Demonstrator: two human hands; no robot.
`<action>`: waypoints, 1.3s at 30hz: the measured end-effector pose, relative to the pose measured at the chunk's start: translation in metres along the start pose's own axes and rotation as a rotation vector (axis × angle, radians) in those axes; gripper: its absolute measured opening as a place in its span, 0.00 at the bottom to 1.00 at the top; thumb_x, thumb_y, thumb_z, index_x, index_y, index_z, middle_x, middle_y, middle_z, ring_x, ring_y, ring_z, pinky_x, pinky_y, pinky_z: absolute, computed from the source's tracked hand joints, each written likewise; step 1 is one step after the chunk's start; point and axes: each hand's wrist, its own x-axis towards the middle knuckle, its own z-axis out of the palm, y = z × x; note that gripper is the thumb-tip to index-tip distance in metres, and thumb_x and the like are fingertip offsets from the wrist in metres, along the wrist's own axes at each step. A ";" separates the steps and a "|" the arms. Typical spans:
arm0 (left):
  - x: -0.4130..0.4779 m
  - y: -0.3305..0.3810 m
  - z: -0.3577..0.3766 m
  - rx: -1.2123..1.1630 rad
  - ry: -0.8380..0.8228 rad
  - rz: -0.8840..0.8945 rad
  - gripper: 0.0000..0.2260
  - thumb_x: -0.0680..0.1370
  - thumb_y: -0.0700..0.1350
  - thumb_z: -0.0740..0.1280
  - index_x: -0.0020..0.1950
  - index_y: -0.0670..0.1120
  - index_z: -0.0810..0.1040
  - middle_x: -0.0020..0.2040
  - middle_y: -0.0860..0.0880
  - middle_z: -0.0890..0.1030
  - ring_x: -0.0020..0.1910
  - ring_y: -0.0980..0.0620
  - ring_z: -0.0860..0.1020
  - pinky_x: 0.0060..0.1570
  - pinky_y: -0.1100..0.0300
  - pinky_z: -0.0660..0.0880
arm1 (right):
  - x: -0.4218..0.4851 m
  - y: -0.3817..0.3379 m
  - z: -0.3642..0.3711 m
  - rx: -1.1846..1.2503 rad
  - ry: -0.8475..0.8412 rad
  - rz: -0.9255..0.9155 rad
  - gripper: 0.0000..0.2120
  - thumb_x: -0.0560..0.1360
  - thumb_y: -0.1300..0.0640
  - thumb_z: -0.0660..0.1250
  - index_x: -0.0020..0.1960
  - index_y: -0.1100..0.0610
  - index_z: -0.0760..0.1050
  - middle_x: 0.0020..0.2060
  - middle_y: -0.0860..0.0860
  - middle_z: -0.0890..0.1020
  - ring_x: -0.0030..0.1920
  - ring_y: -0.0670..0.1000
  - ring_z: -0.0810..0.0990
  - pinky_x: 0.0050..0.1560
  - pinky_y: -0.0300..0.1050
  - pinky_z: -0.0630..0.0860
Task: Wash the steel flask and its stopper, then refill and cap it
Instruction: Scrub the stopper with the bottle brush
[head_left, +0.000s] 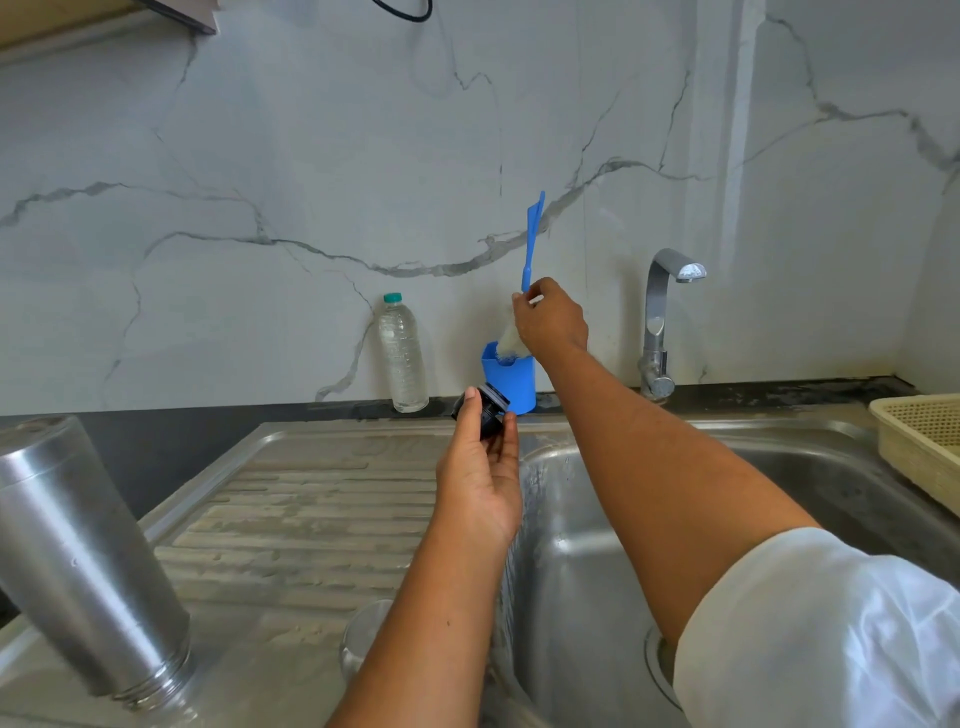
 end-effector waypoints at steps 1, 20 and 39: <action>0.000 0.000 0.000 -0.004 0.001 -0.001 0.18 0.77 0.47 0.76 0.63 0.39 0.80 0.58 0.41 0.83 0.56 0.49 0.83 0.47 0.61 0.84 | 0.000 -0.001 -0.002 -0.021 0.035 -0.007 0.11 0.83 0.45 0.61 0.57 0.51 0.73 0.45 0.50 0.81 0.41 0.52 0.78 0.38 0.44 0.70; -0.007 0.000 0.000 0.010 -0.002 -0.028 0.17 0.79 0.46 0.75 0.63 0.39 0.79 0.58 0.40 0.82 0.57 0.49 0.81 0.49 0.60 0.84 | -0.025 -0.036 -0.071 0.208 0.315 -0.037 0.11 0.83 0.48 0.56 0.55 0.55 0.71 0.40 0.48 0.79 0.42 0.54 0.80 0.47 0.54 0.78; -0.022 -0.036 -0.001 0.380 -0.122 -0.114 0.15 0.80 0.45 0.72 0.63 0.39 0.78 0.52 0.40 0.82 0.49 0.48 0.82 0.48 0.60 0.83 | -0.213 0.050 -0.203 0.396 0.119 0.129 0.05 0.83 0.47 0.63 0.49 0.44 0.74 0.46 0.45 0.83 0.46 0.48 0.87 0.57 0.56 0.83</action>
